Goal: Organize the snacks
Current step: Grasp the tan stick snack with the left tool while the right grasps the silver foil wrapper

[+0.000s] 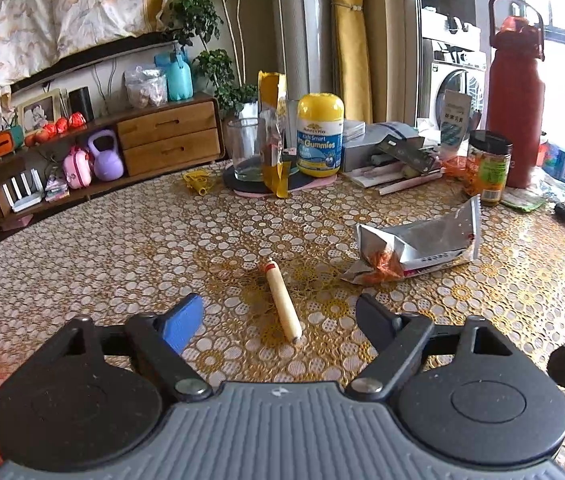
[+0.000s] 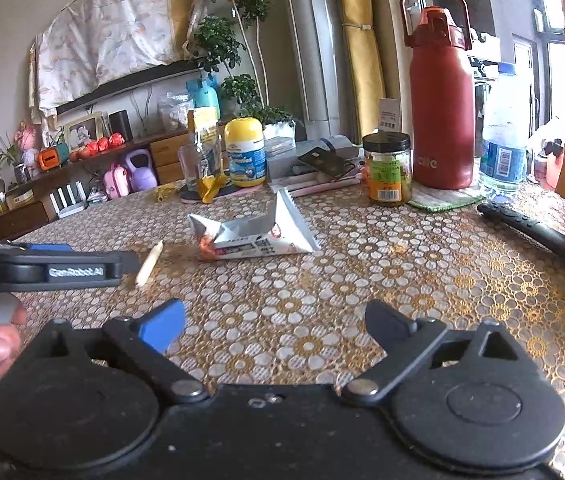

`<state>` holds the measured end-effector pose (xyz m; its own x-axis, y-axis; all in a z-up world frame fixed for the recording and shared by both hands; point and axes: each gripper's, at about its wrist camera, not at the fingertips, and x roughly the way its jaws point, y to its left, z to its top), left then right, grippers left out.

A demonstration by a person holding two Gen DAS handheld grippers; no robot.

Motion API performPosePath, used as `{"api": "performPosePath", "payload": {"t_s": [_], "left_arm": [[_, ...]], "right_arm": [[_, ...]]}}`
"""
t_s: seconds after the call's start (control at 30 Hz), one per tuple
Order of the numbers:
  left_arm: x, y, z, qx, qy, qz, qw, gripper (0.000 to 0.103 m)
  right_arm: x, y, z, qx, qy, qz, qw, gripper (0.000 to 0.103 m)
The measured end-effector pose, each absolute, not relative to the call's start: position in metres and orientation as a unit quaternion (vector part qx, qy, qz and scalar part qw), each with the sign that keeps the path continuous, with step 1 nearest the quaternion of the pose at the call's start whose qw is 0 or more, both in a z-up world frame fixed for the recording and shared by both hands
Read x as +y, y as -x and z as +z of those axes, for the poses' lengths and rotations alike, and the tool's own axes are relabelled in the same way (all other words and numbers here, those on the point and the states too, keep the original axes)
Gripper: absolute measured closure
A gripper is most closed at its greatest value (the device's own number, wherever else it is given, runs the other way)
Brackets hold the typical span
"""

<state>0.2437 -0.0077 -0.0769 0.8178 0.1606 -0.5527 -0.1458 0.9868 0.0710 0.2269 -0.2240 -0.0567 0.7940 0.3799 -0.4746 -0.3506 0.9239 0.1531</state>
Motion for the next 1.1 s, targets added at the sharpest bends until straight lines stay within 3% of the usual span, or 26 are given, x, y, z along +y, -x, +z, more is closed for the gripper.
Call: {"api": "performPosePath", "payload": {"t_s": [0.07,0.23,0.37,0.6,0.77,1.1], "left_arm": [[-0.007,-0.252,-0.082,0.299,-0.013,0.079,0.951,0.038],[-0.005,-0.266,-0.093,0.307,-0.008,0.082,0.948,0.039],[-0.004,-0.273,-0.099,0.316,-0.002,0.090,0.944,0.057],[-0.003,-0.276,-0.104,0.318,0.006,0.093,0.944,0.072],[-0.005,-0.274,-0.106,0.312,0.012,0.079,0.947,0.088],[-0.003,-0.273,-0.105,0.309,0.031,0.071,0.948,0.092]], "right_arm": [[-0.223,-0.231,-0.056,0.256,-0.028,0.195,0.946,0.006],[-0.221,-0.242,-0.059,0.258,-0.027,0.196,0.946,0.006],[-0.220,-0.249,-0.061,0.259,-0.026,0.198,0.945,0.006],[-0.215,-0.263,-0.059,0.257,-0.024,0.202,0.945,0.006],[-0.207,-0.276,-0.055,0.246,-0.016,0.210,0.946,0.005],[-0.194,-0.330,-0.048,0.249,-0.045,0.197,0.947,0.004]]}}
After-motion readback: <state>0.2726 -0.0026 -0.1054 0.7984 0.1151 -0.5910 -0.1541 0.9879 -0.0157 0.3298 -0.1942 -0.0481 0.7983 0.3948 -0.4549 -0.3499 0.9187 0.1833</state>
